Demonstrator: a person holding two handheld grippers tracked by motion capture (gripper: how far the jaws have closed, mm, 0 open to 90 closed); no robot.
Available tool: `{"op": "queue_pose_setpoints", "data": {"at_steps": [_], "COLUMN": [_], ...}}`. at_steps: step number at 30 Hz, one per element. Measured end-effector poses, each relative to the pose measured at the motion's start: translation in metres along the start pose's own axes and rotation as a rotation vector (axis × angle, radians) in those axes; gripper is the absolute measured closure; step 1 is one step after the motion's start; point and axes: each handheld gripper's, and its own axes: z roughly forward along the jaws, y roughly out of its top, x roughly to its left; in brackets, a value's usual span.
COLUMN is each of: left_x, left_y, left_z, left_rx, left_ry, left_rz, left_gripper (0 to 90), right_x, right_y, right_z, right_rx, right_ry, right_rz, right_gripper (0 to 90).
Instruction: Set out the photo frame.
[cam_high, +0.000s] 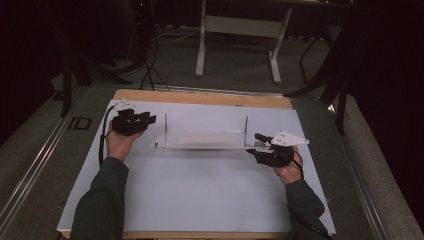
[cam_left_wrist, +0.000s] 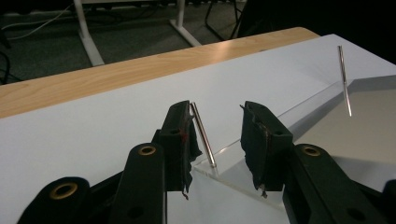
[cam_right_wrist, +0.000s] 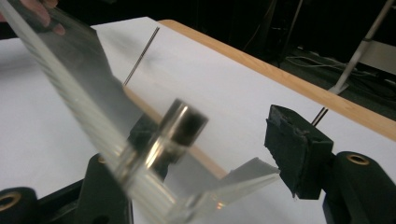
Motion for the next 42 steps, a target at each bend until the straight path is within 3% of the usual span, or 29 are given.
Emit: {"op": "queue_pose_setpoints", "data": {"at_steps": [8, 15, 21, 25, 34, 37, 39, 42], "left_x": [-0.004, -0.006, -0.010, -0.011, -0.017, -0.017, -0.018, -0.023], "left_y": [-0.004, -0.012, -0.014, -0.017, -0.026, -0.029, -0.030, -0.031], "left_z": [-0.004, -0.002, -0.010, -0.014, -0.017, -0.017, -0.018, -0.018], "left_rx": [0.016, 0.032, 0.002, 0.006, 0.007, 0.019, 0.003, -0.001], "left_ry": [-0.002, 0.003, 0.000, 0.016, 0.007, 0.037, 0.021, 0.012], "left_rz": [0.052, 0.062, 0.085, 0.110, 0.138, 0.154, 0.155, 0.189], "left_gripper": [61.2, 60.8, 59.4, 59.1, 58.6, 58.0, 58.0, 56.8], "right_x": [-0.003, -0.006, -0.008, -0.009, -0.012, -0.013, -0.014, -0.015], "right_y": [0.006, 0.009, 0.012, 0.014, 0.018, 0.019, 0.020, 0.021], "right_z": [0.002, 0.003, 0.004, 0.005, 0.007, 0.007, 0.008, 0.008], "right_rx": [-0.008, -0.018, -0.023, -0.028, -0.031, -0.035, -0.035, -0.037], "right_ry": [-0.008, -0.015, -0.018, -0.022, -0.026, -0.026, -0.027, -0.028], "right_rz": [0.016, 0.023, 0.027, 0.035, 0.042, 0.047, 0.049, 0.052], "right_gripper": [39.7, 39.7, 39.7, 39.7, 39.7, 39.7, 39.7, 39.7]}}
